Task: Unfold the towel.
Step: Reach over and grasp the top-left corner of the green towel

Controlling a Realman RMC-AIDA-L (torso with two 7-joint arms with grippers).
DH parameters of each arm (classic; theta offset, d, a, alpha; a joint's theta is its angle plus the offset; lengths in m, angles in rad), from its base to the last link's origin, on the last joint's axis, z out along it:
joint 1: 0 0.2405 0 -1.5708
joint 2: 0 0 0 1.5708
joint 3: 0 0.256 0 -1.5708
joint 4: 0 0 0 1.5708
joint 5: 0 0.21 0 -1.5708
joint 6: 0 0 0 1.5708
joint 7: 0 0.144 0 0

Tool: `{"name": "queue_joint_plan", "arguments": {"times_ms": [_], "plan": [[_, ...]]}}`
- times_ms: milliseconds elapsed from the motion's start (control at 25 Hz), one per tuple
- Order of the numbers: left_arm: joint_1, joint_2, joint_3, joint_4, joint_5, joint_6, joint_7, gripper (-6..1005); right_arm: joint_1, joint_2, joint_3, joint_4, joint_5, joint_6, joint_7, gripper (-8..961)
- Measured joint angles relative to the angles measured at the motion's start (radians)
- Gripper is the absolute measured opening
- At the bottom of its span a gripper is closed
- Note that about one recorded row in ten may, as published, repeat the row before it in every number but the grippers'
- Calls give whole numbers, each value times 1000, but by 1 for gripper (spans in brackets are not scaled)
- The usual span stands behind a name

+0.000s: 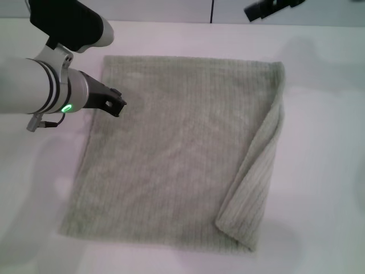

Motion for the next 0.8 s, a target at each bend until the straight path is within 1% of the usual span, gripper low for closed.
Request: {"name": "queue_joint_plan", "arguments": {"times_ms": [40,80,120,160,200,240,280,440,520,560,600,680,720,800], "plan": [[0,0,0,0,0,0,0,-1,0,0,0,0,0,0,0,726],[-2,0,-1,0,-1,-3,1,-1,-34,-5,-110,-14,30,-31,54,726],[-6,0,-1,3,-1,-5,1,-1,-34,-5,-110,-14,30,-31,54,726],[-6,0,-1,2,-1,-7,3,-1,-44,-5,-152,-28,31,-48,72,726],[-6,0,-2,-9,-1,-15,6,-1,-69,0,-239,-63,30,-99,111,726],[-6,0,-2,-9,-1,-15,6,-1,-69,0,-239,-63,30,-99,111,726],[-9,0,-1,-13,-1,-20,8,-1,-84,2,-275,-64,29,-148,126,727],[-13,0,0,-12,-1,-25,9,-1,-91,7,-282,-26,31,-190,128,727],[-16,0,1,-9,-1,-29,10,-1,-106,17,-283,2,32,-197,129,726],[-17,0,2,-7,-1,-30,10,-1,-106,17,-283,2,32,-197,129,726],[-18,0,2,-6,-1,-30,10,-1,-109,21,-289,10,30,-198,134,726],[-19,0,2,-4,-1,-30,10,-1,-121,31,-330,23,25,-204,168,726],[-19,0,2,-3,-1,-30,10,-2,-121,31,-330,23,25,-204,168,726],[-19,0,3,-2,-1,-30,10,-2,-132,35,-362,19,26,-210,187,726]]}}
